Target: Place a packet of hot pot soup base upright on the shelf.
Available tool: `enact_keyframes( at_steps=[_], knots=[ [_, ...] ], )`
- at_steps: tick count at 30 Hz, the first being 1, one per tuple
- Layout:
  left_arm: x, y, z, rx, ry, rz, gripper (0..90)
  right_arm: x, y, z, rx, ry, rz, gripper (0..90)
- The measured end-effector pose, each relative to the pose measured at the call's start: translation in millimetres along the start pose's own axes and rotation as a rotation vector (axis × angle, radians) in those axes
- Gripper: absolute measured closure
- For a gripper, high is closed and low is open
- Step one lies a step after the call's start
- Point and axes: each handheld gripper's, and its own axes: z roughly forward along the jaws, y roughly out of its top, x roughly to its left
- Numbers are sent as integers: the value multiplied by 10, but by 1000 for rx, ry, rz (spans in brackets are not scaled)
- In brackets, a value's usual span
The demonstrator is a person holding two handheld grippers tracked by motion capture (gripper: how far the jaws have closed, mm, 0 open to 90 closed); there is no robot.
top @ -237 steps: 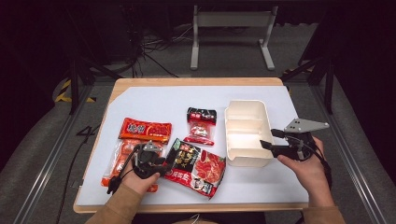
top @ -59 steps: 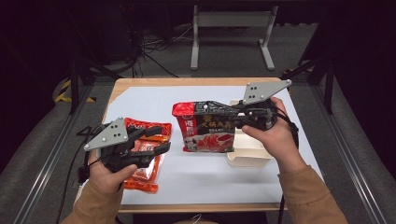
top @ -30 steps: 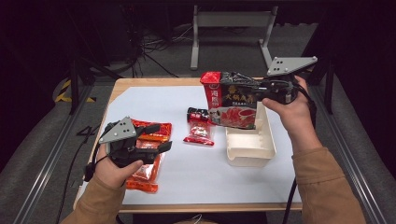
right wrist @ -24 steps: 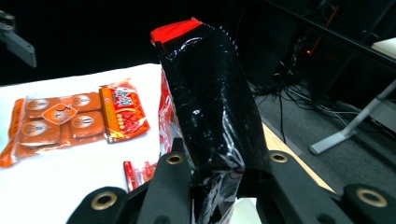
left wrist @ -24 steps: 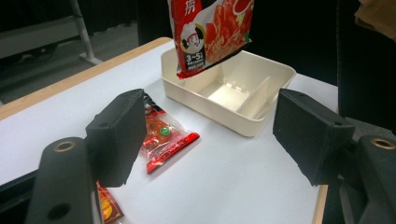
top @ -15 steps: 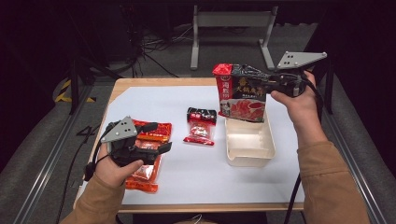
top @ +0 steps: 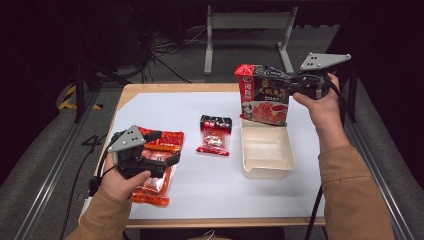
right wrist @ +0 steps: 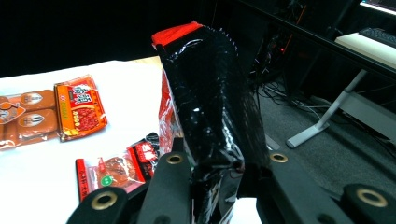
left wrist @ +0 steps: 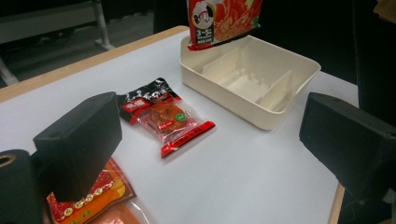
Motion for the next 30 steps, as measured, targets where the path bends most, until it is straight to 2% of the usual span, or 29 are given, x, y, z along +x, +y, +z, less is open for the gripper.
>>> enact_keyframes(
  at_steps=[7,20,21,30],
  knots=[
    [4,-50,-31,9,16,-13,57,-76,-63,75,-13,6,-14,786],
    [30,-111,-56,19,33,-32,55,-182,-258,211,-11,25,5,782],
    [29,-116,-55,19,32,-43,55,-184,-274,220,-9,26,10,783],
    [47,-124,-39,29,28,-43,54,-223,-416,279,0,30,28,780]
  ],
)
